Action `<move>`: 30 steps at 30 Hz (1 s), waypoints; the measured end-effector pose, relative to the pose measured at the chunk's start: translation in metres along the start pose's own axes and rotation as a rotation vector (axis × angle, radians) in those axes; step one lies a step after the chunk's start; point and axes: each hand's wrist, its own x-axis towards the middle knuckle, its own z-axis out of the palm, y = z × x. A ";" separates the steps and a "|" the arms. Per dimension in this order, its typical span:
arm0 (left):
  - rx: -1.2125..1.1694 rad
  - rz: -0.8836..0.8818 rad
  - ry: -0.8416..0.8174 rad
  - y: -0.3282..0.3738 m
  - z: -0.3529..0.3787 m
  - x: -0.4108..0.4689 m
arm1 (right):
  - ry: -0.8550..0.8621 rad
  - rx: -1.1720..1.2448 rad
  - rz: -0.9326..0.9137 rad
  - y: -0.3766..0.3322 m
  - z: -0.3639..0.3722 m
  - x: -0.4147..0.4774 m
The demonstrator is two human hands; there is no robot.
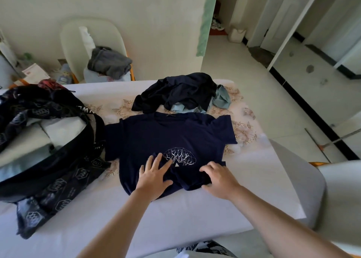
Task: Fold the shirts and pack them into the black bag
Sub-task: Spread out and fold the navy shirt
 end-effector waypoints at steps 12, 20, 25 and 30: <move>-0.212 -0.100 0.451 -0.035 -0.040 0.015 | 0.199 0.359 0.251 -0.012 -0.036 0.054; -0.917 -0.564 0.602 -0.070 -0.132 0.098 | 0.535 0.317 0.326 -0.006 -0.112 0.151; -0.621 -0.502 0.328 -0.083 -0.111 0.110 | 0.557 0.037 0.142 -0.007 -0.091 0.165; -0.353 -0.485 0.180 -0.083 -0.049 0.069 | 0.187 -0.094 -0.164 -0.016 -0.030 0.143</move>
